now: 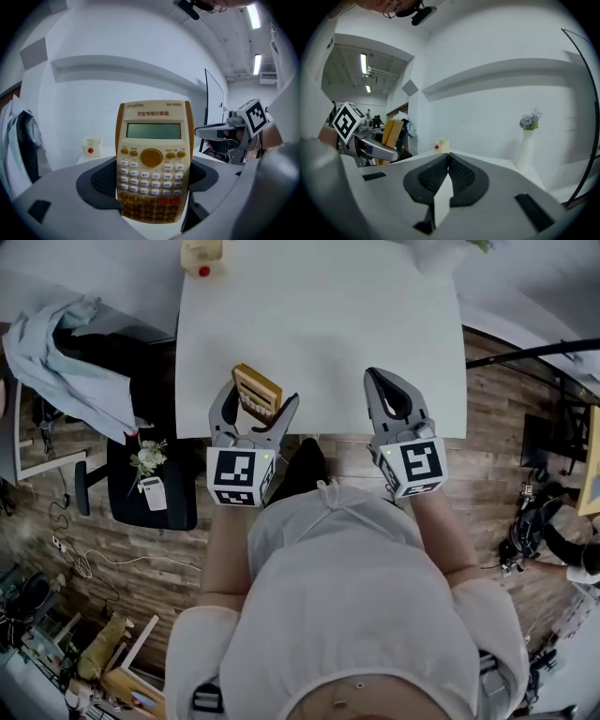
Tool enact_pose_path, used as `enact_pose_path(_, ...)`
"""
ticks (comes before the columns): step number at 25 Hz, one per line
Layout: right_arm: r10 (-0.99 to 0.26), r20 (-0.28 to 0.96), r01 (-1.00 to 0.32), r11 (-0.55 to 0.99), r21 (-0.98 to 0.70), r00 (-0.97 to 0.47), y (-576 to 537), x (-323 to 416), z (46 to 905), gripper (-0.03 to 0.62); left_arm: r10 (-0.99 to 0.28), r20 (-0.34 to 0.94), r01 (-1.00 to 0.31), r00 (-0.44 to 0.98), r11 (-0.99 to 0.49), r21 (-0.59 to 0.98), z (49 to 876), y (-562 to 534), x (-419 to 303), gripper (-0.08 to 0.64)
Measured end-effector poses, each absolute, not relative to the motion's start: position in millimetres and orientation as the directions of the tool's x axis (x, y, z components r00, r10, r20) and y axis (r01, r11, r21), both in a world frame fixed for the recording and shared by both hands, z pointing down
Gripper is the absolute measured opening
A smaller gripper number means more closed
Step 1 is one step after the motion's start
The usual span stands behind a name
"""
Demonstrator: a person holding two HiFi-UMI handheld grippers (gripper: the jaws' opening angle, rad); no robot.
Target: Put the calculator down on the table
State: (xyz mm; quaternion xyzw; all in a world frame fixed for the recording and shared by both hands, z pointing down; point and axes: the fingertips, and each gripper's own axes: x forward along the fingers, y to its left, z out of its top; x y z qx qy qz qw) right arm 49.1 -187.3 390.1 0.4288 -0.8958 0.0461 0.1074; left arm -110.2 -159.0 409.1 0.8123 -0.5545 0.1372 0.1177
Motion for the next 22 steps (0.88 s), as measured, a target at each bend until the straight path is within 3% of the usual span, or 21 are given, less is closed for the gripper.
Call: enact_pose_path(22,-0.763,0.353,-0.833,0.545,-0.101,-0.542,-341.2,21.4,471.3,0.005,-0.587,0.703,-0.866,0.401,-0.492,0.084,577.4,-310.5,-126.1,0.408)
